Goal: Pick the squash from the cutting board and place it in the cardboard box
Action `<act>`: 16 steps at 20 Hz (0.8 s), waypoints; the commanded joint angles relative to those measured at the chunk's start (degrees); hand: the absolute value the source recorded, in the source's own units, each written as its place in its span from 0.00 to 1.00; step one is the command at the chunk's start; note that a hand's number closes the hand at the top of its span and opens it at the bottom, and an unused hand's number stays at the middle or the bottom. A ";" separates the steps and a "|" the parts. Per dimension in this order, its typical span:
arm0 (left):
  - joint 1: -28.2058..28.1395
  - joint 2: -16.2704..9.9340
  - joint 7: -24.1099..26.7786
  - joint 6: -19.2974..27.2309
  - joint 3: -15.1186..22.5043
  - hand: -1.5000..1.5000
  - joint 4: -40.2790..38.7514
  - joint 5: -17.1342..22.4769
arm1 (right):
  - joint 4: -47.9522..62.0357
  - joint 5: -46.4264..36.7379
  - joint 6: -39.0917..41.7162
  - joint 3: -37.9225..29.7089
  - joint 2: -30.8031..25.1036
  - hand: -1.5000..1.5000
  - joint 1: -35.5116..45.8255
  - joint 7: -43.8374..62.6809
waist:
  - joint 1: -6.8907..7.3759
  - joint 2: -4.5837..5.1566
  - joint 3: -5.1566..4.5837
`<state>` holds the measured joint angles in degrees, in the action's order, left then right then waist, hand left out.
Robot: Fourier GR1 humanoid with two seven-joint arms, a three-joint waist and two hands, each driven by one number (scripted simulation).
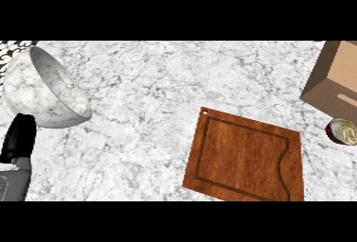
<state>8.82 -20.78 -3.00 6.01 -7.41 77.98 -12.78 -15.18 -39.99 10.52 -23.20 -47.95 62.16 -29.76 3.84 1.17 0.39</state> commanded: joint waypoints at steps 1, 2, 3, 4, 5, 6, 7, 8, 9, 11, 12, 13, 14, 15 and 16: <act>-0.95 1.41 -0.05 0.25 1.17 0.50 -0.84 -0.78 | 3.14 -0.14 -3.81 -0.50 3.03 1.00 -0.07 0.12 | 0.47 0.60 -0.16; -0.07 0.52 -0.12 -0.73 0.37 0.50 0.31 0.32 | 3.27 -1.25 -4.71 0.47 3.92 1.00 1.47 2.19 | 1.16 0.71 -0.16; 0.29 -1.01 -0.28 -2.68 -0.47 0.50 -1.78 1.14 | 3.30 -2.03 -4.03 1.31 4.38 1.00 3.45 4.46 | 0.69 0.56 -0.24; 2.48 -0.86 -2.27 -1.78 -0.36 0.50 -0.01 0.78 | 3.92 -1.97 -4.69 0.98 3.92 1.00 2.87 3.50 | 1.13 0.86 -0.14; 1.57 -1.01 0.76 -2.08 -0.91 0.50 -3.59 0.87 | 3.68 -3.20 -7.20 2.17 6.35 1.00 3.25 5.10 | 0.75 0.86 -0.25; 0.97 0.19 1.41 -1.00 -0.04 0.50 -3.72 0.01 | 3.95 -3.99 -7.90 2.66 5.10 1.00 2.13 4.02 | 1.11 1.22 -0.20; 0.95 1.35 0.23 -0.62 1.40 0.50 -1.37 -0.53 | 4.73 -2.94 -11.92 1.14 6.46 1.00 1.36 6.23 | 1.19 1.07 -0.14; 0.11 1.35 0.99 -1.27 1.36 0.50 -1.20 0.02 | 5.23 -2.96 -12.96 1.07 7.50 1.00 1.02 6.39 | 2.11 1.44 -0.10; 2.19 1.02 -0.19 -0.42 1.38 0.50 -1.54 -0.99 | 6.82 -1.95 -8.53 0.13 6.14 1.00 2.88 8.60 | 1.33 1.25 -0.12; 0.99 0.24 -0.41 -1.05 0.65 0.50 -0.13 -0.36 | 8.36 -1.63 -7.72 -0.21 7.52 0.00 3.42 11.85 | 1.91 1.04 -0.13; 0.95 -0.03 1.37 -1.41 0.52 0.50 -2.54 -0.47 | 8.72 -1.69 -6.25 -0.13 7.09 0.00 3.96 12.16 | 2.19 1.57 -0.16; 1.67 -0.39 0.01 -2.05 0.20 0.50 -1.53 0.23 | 9.01 -1.33 -6.34 -0.55 6.47 0.00 1.84 10.12 | 1.84 1.49 -0.06; 1.69 0.21 -0.61 -1.19 1.10 0.50 -0.74 -0.83 | 9.18 -1.52 -7.38 -0.37 8.21 0.00 2.24 11.39 | 2.14 1.46 -0.05; 1.87 0.99 -0.98 -0.91 0.65 0.50 -1.03 -0.05 | 9.35 -0.86 -6.12 -1.01 7.27 0.00 1.62 10.06 | 2.02 1.56 -0.02; 2.20 1.06 -1.31 -1.05 1.93 0.50 -0.04 -1.07 | 9.14 -0.35 -8.24 -1.51 9.93 0.00 3.02 12.14 | 2.10 1.33 -0.05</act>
<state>10.70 -20.37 -3.00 5.09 -6.79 77.85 -12.98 -6.98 -41.32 3.23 -23.64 -40.45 64.56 -19.67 5.73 2.35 0.48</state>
